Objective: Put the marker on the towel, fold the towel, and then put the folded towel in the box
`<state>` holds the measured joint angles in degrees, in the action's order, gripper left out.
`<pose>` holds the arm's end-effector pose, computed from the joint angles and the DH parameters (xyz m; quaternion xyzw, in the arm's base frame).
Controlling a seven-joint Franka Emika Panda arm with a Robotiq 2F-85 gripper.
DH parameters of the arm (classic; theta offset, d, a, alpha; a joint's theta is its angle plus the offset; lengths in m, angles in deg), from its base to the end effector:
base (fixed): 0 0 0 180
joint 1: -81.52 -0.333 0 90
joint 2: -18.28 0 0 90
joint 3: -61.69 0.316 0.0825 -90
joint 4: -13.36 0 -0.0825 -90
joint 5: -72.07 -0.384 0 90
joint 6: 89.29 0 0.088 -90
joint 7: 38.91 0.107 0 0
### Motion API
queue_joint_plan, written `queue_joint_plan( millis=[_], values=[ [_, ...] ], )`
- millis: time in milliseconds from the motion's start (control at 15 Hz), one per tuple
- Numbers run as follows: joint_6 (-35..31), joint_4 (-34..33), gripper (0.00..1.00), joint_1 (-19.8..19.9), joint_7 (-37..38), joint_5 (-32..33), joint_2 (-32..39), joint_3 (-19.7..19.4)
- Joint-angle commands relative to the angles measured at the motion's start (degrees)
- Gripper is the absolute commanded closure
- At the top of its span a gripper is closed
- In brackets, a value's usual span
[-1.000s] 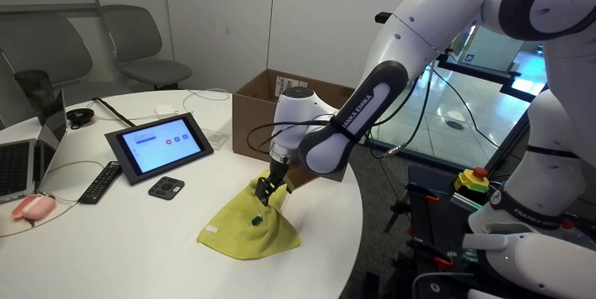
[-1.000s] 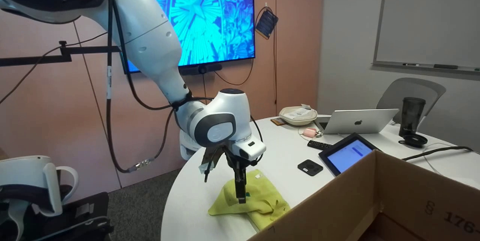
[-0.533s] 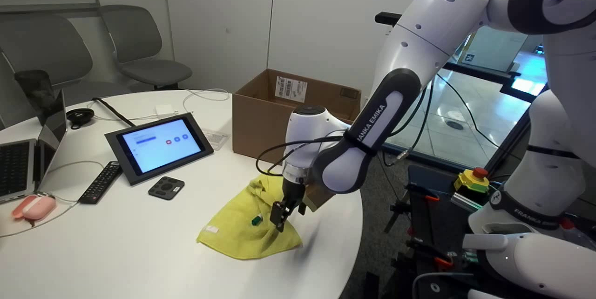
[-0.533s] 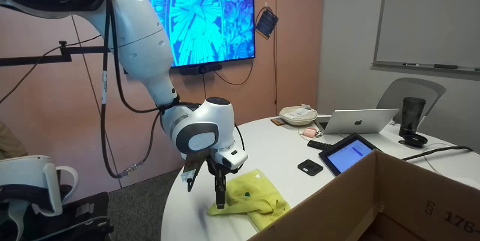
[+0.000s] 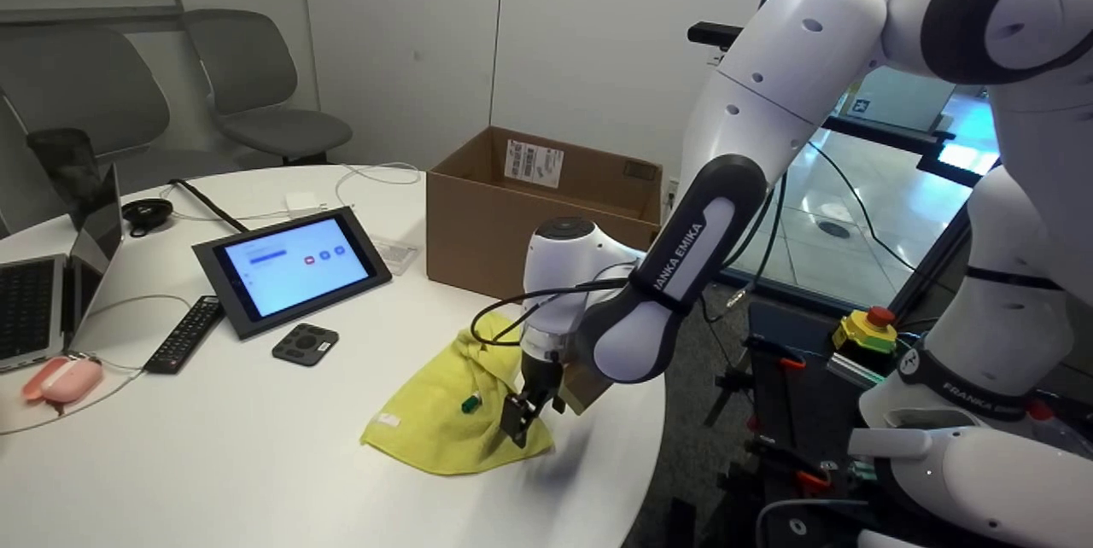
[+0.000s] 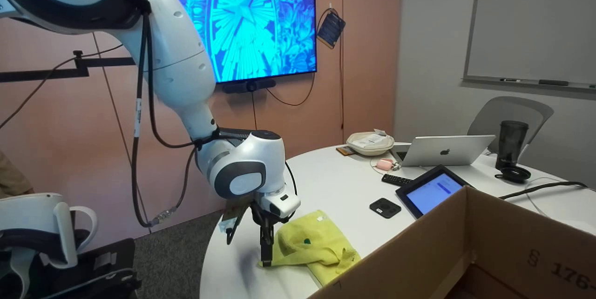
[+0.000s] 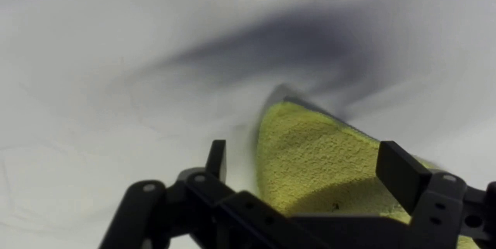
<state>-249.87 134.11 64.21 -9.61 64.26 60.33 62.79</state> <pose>0.5223 0.1679 0.0595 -0.9863 0.1613 0.0292 0.0175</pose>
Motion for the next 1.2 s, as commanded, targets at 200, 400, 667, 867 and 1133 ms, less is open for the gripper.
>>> queue_joint_plan(
  millis=[200, 400, 667, 867, 1133],
  values=[
    [-2.82, -3.21, 0.0, -2.91, 3.09, -1.59, 4.51, -3.11],
    [-2.84, -4.28, 0.0, -3.63, 4.36, -1.71, 5.93, -3.78],
    [-2.39, -5.4, 0.0, -4.88, 6.71, -1.44, 7.27, -4.97],
    [-1.91, -5.45, 0.26, -5.82, 8.12, -1.06, 7.19, -5.81],
    [-1.97, -5.22, 0.58, -6.4, 9.39, -0.78, 6.5, -6.28]
  ],
)
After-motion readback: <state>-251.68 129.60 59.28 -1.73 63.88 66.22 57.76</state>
